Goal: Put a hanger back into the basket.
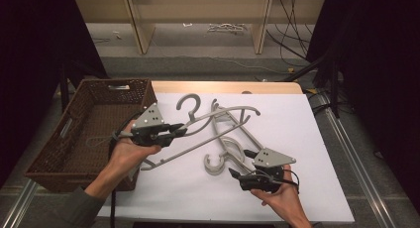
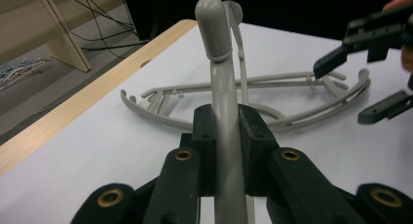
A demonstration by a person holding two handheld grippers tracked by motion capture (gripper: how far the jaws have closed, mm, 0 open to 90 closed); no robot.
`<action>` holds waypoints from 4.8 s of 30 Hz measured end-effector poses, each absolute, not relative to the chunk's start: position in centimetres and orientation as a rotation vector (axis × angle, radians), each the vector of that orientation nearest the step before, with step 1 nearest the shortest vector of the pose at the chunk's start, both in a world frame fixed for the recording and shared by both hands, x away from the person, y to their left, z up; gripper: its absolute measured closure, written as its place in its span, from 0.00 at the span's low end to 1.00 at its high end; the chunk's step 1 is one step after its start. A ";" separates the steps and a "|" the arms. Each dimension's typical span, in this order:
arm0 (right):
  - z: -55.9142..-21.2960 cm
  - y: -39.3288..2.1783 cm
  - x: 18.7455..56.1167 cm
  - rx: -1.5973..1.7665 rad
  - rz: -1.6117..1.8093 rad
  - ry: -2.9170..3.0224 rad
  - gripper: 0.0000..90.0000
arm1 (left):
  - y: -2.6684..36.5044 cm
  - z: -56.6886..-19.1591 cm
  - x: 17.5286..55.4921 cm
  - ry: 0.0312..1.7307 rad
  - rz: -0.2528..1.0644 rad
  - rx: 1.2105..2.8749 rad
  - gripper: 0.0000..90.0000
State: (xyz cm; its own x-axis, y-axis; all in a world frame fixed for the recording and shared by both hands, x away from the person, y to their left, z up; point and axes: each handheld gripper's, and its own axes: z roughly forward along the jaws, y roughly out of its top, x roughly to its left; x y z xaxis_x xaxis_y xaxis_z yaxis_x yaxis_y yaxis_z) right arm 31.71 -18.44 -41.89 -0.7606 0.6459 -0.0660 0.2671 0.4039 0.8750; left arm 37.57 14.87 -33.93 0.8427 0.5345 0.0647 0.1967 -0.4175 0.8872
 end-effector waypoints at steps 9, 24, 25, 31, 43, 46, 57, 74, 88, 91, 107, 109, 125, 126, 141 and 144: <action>-42.3 -18.5 31.8 0.787 1.298 2.283 0.30 | 16.2 -30.0 38.2 0.560 0.388 1.937 0.88; -42.7 -18.5 31.9 0.798 1.286 2.297 0.29 | 26.7 -28.5 40.3 0.776 0.647 1.927 0.88; -42.8 -18.4 32.0 0.799 1.291 2.292 0.29 | 28.3 -28.8 40.6 0.815 0.665 1.913 0.88; -42.9 -18.5 32.1 0.804 1.283 2.309 0.29 | 31.7 -29.9 41.1 0.840 0.732 1.904 0.88; -43.1 -18.4 32.1 0.801 1.264 2.315 0.29 | 35.4 -31.6 40.8 0.873 0.823 1.919 0.88; -43.2 -18.3 32.0 0.798 1.261 2.324 0.29 | 36.4 -32.1 41.0 0.879 0.840 1.928 0.88; -43.2 -18.3 32.0 0.801 1.254 2.330 0.29 | 39.2 -33.5 41.0 0.953 0.875 1.952 0.88; -43.5 -18.1 32.1 0.794 1.241 2.345 0.29 | 40.5 -35.7 41.1 1.000 0.820 2.024 0.88; -43.5 -18.2 32.1 0.793 1.242 2.345 0.29 | 40.4 -40.1 43.8 1.136 0.709 2.219 0.88; -43.6 -18.2 32.1 0.794 1.238 2.346 0.29 | 40.7 -41.3 44.1 1.197 0.704 2.253 0.88; -43.5 -18.4 32.2 0.802 1.240 2.342 0.29 | 41.7 -40.5 43.2 1.407 0.773 2.070 0.53; -43.5 -18.4 32.2 0.811 1.242 2.331 0.28 | 41.4 -39.3 42.5 1.412 0.782 2.003 0.45; -43.3 -18.8 32.3 0.861 1.244 2.273 0.27 | 29.8 -33.7 34.6 1.028 0.726 1.656 0.25; -43.3 -18.8 32.3 0.862 1.246 2.271 0.27 | 28.9 -33.7 34.0 0.989 0.743 1.637 0.25; -43.4 -19.0 32.3 0.879 1.247 2.264 0.27 | 21.0 -39.0 30.9 0.775 0.532 1.659 0.19; -43.4 -19.0 32.3 0.876 1.251 2.264 0.27 | 20.3 -40.1 30.5 0.772 0.531 1.649 0.19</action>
